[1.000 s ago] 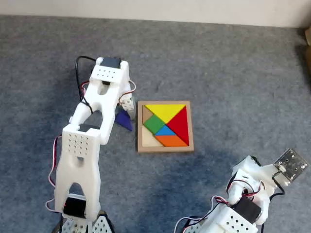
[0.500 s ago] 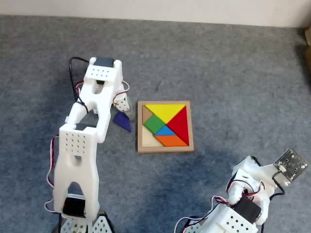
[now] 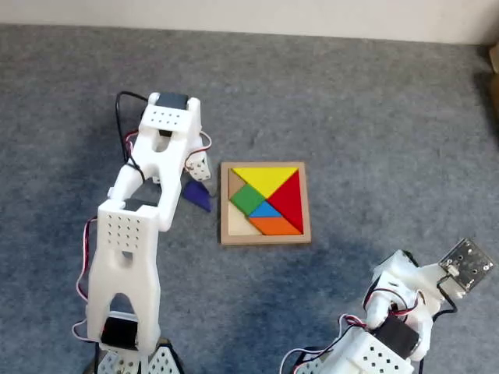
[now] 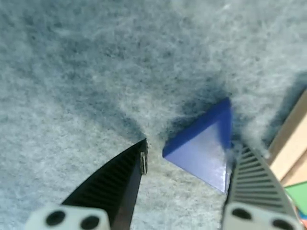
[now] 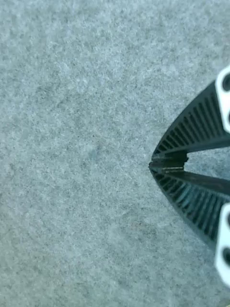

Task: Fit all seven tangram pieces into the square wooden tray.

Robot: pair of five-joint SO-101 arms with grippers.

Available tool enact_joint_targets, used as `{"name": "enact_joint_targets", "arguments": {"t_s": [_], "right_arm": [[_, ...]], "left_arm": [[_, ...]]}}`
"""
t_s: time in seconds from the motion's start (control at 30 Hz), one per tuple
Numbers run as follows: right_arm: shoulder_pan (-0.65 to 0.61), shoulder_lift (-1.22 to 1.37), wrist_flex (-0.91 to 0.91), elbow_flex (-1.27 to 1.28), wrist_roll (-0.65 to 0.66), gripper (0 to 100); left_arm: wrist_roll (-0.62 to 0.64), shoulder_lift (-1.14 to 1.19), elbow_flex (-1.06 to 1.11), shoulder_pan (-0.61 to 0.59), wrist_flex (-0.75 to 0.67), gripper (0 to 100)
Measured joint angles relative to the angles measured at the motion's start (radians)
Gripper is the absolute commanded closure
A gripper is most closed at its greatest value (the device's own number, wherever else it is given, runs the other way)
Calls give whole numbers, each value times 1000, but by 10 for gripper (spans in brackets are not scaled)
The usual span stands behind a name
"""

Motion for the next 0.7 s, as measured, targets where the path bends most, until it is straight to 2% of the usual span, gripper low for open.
{"name": "enact_joint_targets", "arguments": {"t_s": [0.33, 0.5, 0.7], "right_arm": [[0, 0, 0, 0, 0, 994], [0, 0, 0, 0, 0, 994], [0, 0, 0, 0, 0, 994]], "left_arm": [[0, 0, 0, 12, 0, 724], [0, 0, 0, 18, 0, 786], [0, 0, -2, 52, 0, 796]]}}
